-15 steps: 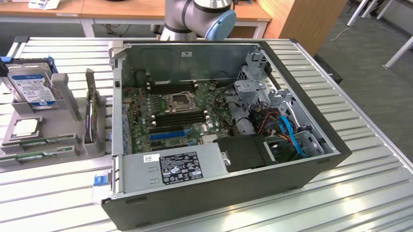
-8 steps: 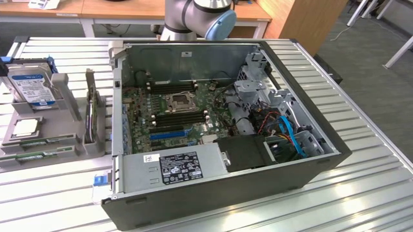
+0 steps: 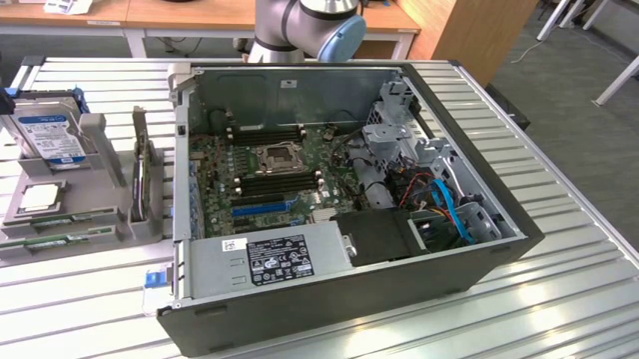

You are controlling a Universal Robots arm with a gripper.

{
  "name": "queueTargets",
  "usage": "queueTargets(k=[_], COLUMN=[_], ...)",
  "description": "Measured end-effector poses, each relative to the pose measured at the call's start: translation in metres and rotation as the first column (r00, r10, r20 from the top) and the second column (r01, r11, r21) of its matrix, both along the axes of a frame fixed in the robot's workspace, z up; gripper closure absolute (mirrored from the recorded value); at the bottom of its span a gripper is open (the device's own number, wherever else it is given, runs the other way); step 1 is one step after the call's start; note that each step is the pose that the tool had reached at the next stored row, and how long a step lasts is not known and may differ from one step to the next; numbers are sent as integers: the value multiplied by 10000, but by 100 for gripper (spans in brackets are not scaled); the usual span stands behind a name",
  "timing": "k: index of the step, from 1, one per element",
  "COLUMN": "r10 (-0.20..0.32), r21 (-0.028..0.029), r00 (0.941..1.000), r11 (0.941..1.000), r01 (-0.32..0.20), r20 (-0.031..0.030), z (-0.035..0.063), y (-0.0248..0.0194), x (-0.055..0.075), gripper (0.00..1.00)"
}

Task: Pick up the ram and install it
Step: 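Pick up the ram and move it above insertion slot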

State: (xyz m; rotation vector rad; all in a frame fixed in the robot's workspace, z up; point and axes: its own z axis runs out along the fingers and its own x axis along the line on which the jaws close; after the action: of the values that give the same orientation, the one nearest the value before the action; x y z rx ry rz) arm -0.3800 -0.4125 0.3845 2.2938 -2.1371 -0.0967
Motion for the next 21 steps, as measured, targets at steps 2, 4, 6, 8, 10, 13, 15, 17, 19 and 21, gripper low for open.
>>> queueTargets(k=[2,4,6,8,10,13,15,17,19,21], r10=[-1,1,1,2,1,1,1,1,1,1], r21=[13,14,15,22,31,60,61,61,61,61], r00=[10000,10000,10000,10000,10000,10000,10000,10000,10000,10000], r11=[10000,10000,10000,10000,10000,10000,10000,10000,10000,10000], r01=[1,-1,-1,-2,-1,-1,-1,-1,-1,-1], r20=[2,3,2,2,1,1,2,2,2,2], z=[-1,-2,-1,-1,-1,-1,-1,-1,-1,-1], y=[0,-1,-1,-5,-12,-33,-33,-33,-33,-33], x=[0,1,0,0,0,0,0,0,0,0], gripper=[90,90,90,90,90,90,90,90,90,90])
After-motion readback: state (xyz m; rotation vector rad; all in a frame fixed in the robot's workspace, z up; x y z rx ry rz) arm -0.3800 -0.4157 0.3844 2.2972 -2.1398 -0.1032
